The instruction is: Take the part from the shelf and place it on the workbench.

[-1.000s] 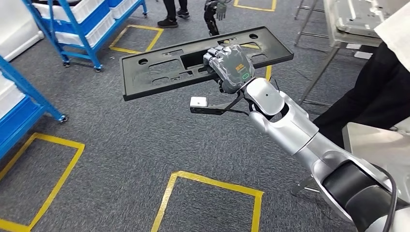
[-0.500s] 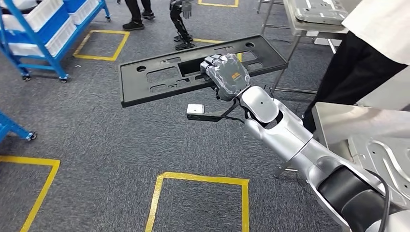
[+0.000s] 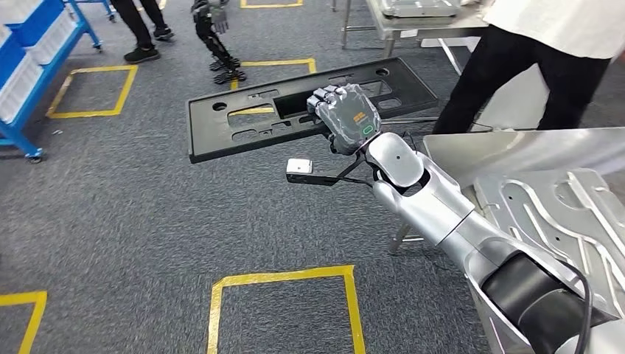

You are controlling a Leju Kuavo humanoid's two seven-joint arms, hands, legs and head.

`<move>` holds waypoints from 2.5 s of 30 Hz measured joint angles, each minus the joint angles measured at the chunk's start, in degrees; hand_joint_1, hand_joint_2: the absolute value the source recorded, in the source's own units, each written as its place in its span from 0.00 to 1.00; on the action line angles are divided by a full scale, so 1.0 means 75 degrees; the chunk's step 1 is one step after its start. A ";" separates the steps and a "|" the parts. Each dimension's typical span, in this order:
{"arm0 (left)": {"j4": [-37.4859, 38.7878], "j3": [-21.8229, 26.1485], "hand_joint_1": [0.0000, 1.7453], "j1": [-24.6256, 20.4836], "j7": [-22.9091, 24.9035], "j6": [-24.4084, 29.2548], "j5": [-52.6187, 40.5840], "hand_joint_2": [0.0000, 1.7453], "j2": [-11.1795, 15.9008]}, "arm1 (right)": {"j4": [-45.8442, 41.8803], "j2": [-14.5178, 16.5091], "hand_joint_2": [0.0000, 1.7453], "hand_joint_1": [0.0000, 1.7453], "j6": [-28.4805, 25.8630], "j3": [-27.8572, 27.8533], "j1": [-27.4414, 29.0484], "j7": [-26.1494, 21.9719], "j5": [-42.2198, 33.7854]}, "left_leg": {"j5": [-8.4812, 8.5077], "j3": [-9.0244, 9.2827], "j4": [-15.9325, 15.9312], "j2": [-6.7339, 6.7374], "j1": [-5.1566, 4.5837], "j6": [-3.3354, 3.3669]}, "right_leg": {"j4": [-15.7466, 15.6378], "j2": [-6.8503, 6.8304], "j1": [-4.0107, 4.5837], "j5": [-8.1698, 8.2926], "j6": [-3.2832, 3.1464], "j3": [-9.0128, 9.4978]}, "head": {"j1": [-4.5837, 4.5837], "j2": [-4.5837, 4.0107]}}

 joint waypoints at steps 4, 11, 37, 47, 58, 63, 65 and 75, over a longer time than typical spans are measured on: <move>0.0003 0.0015 0.00 0.0001 0.0002 0.0000 0.0009 1.00 0.0032 | 0.0050 -0.0001 1.00 1.00 -0.0007 -0.0003 0.0000 -0.0001 0.0001 | 0.0312 0.0389 -0.0954 -0.0448 0.0016 0.0060 | 0.0022 0.0405 -0.0067 0.0054 0.0171 -0.0133 | 0.0001 0.0000; 0.0003 0.0028 0.00 -0.0014 -0.0001 0.0000 0.0009 1.00 0.0042 | 0.0109 -0.0028 1.00 1.00 -0.0021 -0.0033 0.0011 -0.0001 0.0000 | 0.0404 0.0492 -0.1174 0.0291 -0.0007 0.0274 | 0.1867 -0.0583 -0.0071 -0.0853 0.0384 -0.1074 | 0.0027 0.0000; -0.0343 0.0136 0.00 0.0216 0.0182 -0.0161 -0.0190 1.00 -0.0060 | -0.0090 -0.0506 1.00 1.00 0.0312 -0.0638 -0.0011 0.0109 -0.0163 | 0.0325 0.0426 -0.1005 -0.0092 0.0020 0.0189 | 0.0122 0.0323 -0.0083 -0.0039 0.0305 -0.0201 | 0.0036 0.0000; -0.0577 0.0176 0.00 0.0254 0.0281 -0.0272 -0.0094 1.00 -0.0147 | 0.0044 -0.0777 1.00 1.00 0.0573 -0.0849 -0.0349 0.0145 -0.0307 | 0.0225 0.0550 -0.1043 0.0798 -0.0056 0.0245 | 0.0293 -0.1080 0.0006 0.0008 0.0342 -0.0226 | 0.0075 0.0000; -0.0615 0.0361 0.00 0.0378 0.0234 -0.0303 -0.0024 1.00 -0.0151 | 0.0349 -0.0850 1.00 1.00 0.0487 -0.0960 -0.0226 0.0253 -0.0266 | -0.0775 -0.0466 0.1171 0.0305 -0.0026 -0.0014 | -0.0093 -0.0363 -0.0006 0.0087 -0.0035 -0.0019 | 0.0070 0.0000; -0.0619 0.0420 0.00 0.0358 0.0258 -0.0289 -0.0054 1.00 -0.0145 | 0.0438 -0.0822 1.00 1.00 0.0495 -0.0960 -0.0170 0.0298 -0.0187 | 0.0273 0.0299 -0.0730 -0.0225 0.0021 0.0064 | 0.0024 0.0126 -0.0026 0.0058 0.0072 -0.0076 | 0.0073 0.0000; -0.0627 0.0450 0.00 0.0357 0.0278 -0.0286 -0.0094 1.00 -0.0147 | 0.0488 -0.0787 1.00 1.00 0.0484 -0.0960 -0.0136 0.0312 -0.0115 | 0.0289 0.0382 -0.0883 -0.0216 0.0002 0.0105 | 0.0017 0.0298 -0.0045 0.0091 0.0185 -0.0122 | 0.0071 0.0000; -0.0678 0.0657 0.00 0.0404 0.0351 -0.0363 -0.0272 1.00 -0.0242 | 0.1016 -0.0201 1.00 1.00 0.0292 -0.0949 0.0137 0.0535 0.0189 | 0.0369 0.0435 -0.1047 0.0660 -0.0002 0.0309 | 0.1578 -0.0706 -0.0122 -0.0531 0.0450 -0.0813 | 0.0082 0.0000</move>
